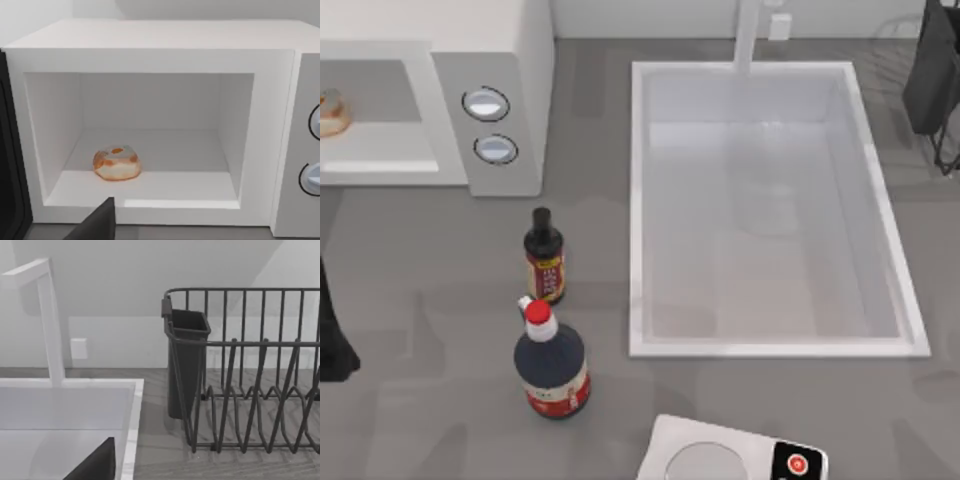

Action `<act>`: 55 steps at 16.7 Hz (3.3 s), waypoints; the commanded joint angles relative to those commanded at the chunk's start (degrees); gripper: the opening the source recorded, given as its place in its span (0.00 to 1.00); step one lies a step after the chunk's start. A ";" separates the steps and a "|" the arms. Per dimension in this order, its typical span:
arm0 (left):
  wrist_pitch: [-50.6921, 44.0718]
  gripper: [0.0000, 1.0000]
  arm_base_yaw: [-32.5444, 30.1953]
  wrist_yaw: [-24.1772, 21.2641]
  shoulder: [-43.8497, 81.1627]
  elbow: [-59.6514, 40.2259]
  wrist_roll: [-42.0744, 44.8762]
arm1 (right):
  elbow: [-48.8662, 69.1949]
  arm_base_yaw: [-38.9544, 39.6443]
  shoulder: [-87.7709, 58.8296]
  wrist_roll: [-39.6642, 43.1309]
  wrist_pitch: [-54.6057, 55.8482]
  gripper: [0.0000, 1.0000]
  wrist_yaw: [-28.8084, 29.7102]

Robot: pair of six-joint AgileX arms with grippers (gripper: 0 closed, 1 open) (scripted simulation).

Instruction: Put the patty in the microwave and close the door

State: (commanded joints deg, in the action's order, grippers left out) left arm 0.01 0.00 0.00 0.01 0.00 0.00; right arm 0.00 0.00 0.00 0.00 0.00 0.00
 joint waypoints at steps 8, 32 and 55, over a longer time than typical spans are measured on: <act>0.00 0.47 0.00 0.00 0.00 0.00 0.00 | 0.00 0.00 0.00 0.00 0.00 1.00 0.00; 19.24 0.00 -11.63 11.56 17.52 2.45 0.27 | 0.00 0.00 0.00 0.00 0.00 1.00 0.00; 30.94 0.00 -10.01 9.92 33.68 -2.73 0.52 | 0.00 0.00 0.00 0.00 0.00 1.00 0.00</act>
State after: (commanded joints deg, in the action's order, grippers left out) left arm 30.95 -10.01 9.91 33.69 -2.72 0.52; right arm 0.00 0.00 0.00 0.00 0.00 0.00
